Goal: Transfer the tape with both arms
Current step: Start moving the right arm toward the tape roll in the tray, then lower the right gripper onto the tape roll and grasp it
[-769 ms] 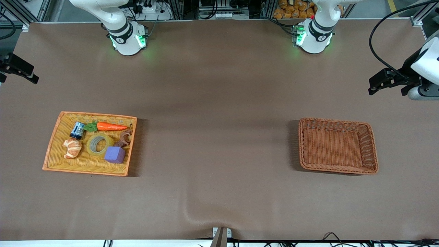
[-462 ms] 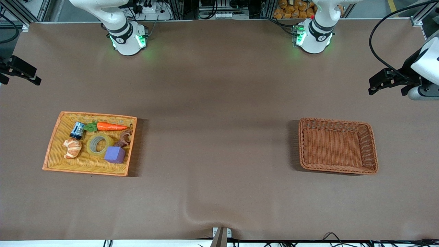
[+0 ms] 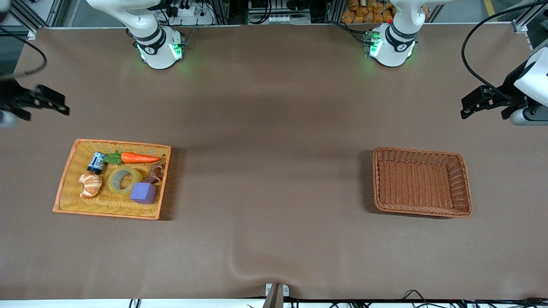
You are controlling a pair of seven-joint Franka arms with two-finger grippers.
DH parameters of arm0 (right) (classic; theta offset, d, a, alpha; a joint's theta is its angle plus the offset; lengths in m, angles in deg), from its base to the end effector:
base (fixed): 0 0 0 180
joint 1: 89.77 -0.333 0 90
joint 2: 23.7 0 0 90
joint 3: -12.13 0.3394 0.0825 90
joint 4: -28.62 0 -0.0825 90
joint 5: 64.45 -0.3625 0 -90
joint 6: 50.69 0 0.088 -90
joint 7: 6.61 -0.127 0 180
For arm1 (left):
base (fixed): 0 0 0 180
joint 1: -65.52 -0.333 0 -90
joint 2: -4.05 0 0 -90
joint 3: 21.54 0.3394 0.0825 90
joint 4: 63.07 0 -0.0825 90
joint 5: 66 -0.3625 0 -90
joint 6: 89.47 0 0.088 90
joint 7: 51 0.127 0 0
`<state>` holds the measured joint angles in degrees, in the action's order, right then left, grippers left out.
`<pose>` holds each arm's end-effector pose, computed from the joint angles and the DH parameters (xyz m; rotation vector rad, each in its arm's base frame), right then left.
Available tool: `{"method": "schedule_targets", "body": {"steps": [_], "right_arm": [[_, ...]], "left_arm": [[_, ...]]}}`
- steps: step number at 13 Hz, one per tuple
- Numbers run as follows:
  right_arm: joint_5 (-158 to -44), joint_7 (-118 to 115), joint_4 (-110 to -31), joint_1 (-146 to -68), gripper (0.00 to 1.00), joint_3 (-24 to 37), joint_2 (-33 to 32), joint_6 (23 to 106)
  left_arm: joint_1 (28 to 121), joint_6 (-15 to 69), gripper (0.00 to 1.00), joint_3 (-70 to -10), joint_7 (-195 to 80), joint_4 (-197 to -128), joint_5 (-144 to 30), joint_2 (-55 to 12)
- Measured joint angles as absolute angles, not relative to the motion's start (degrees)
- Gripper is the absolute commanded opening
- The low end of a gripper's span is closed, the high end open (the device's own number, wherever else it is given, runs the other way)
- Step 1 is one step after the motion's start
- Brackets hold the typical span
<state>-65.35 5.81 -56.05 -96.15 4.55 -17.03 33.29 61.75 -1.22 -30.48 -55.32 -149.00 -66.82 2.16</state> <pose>0.5564 -0.0050 0.5978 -3.1049 -0.3059 0.1976 0.5397 -0.0453 0.6396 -3.1330 0.0223 -0.0135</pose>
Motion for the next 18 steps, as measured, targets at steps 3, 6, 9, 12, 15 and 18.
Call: {"method": "schedule_targets", "body": {"steps": [3, 6, 9, 12, 15, 18], "right_arm": [[-65.35, 11.33, -59.08, -97.82, 1.0, 4.62, -10.02, 42.41], [-65.35, 22.83, -66.55, -97.97, 1.0, 4.44, -6.04, 55.4], [-65.35, 32.92, -76.21, -96.83, 0.96, 4.07, -2.8, 69.85], [-65.36, 35.38, -80.84, -96.28, 0.91, 4.01, 0.9, 74.7], [-66.21, 35.43, -80.92, -96.23, 0.74, 4.03, 4.0, 75.76], [-66.47, 35.46, -80.91, -96.23, 0.57, 4.06, 4.77, 75.88]], "left_arm": [[61.75, -1.22, 1.0, -30.58, -55.44, -149.14, -66.82, 2.16], [61.75, -1.22, 1.0, -30.64, -55.45, -149.47, -66.82, 2.15], [61.76, -1.12, 1.0, -30.73, -55.45, -150.08, -66.82, 2.11], [61.76, -1.08, 1.0, -30.77, -55.45, -150.39, -66.82, 2.1], [61.76, -1.08, 1.0, -30.78, -55.45, -150.56, -66.82, 2.1], [61.76, -1.08, 1.0, -30.78, -55.45, -150.65, -66.82, 2.1]]}}
